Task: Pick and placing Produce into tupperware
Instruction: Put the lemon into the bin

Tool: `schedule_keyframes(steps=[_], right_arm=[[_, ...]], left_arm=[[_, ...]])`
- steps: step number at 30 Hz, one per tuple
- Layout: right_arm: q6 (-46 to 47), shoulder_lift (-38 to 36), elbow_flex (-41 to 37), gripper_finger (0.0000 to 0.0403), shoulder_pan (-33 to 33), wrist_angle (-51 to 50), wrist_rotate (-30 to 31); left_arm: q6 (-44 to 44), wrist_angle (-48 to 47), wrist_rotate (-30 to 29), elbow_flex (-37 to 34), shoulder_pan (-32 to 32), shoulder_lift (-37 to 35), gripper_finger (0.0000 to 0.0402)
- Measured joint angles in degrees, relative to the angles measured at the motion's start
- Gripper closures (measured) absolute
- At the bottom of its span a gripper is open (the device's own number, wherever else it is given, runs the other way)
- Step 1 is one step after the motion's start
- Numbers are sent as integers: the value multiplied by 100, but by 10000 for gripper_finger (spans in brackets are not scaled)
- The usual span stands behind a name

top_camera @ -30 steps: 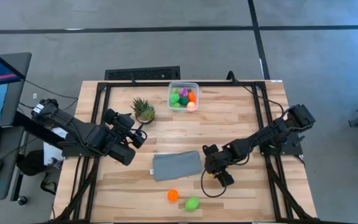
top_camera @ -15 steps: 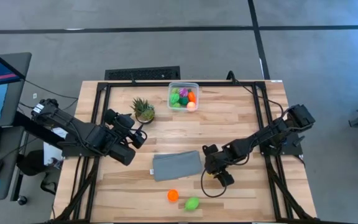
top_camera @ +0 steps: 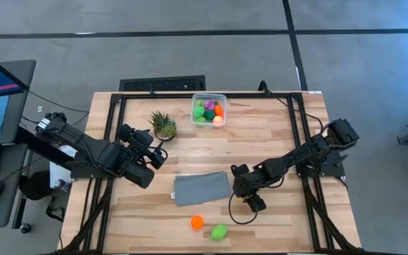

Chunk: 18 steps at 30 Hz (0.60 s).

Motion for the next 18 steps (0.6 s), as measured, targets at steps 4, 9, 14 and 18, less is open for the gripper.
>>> schedule_keyframes(steps=[4, 9, 14, 18], right_arm=[[86, 0, 0, 137, 0, 0, 1], [203, 0, 0, 159, 0, 7, 19], [271, 0, 0, 162, 0, 7, 21], [437, 0, 0, 155, 0, 4, 106]], left_arm=[[0, 0, 0, 0, 0, 0, 95], [-1, 2, 0, 0, 0, 0, 95], [-1, 2, -1, 0, 0, 0, 95], [-1, 2, -2, 0, 0, 0, 95]])
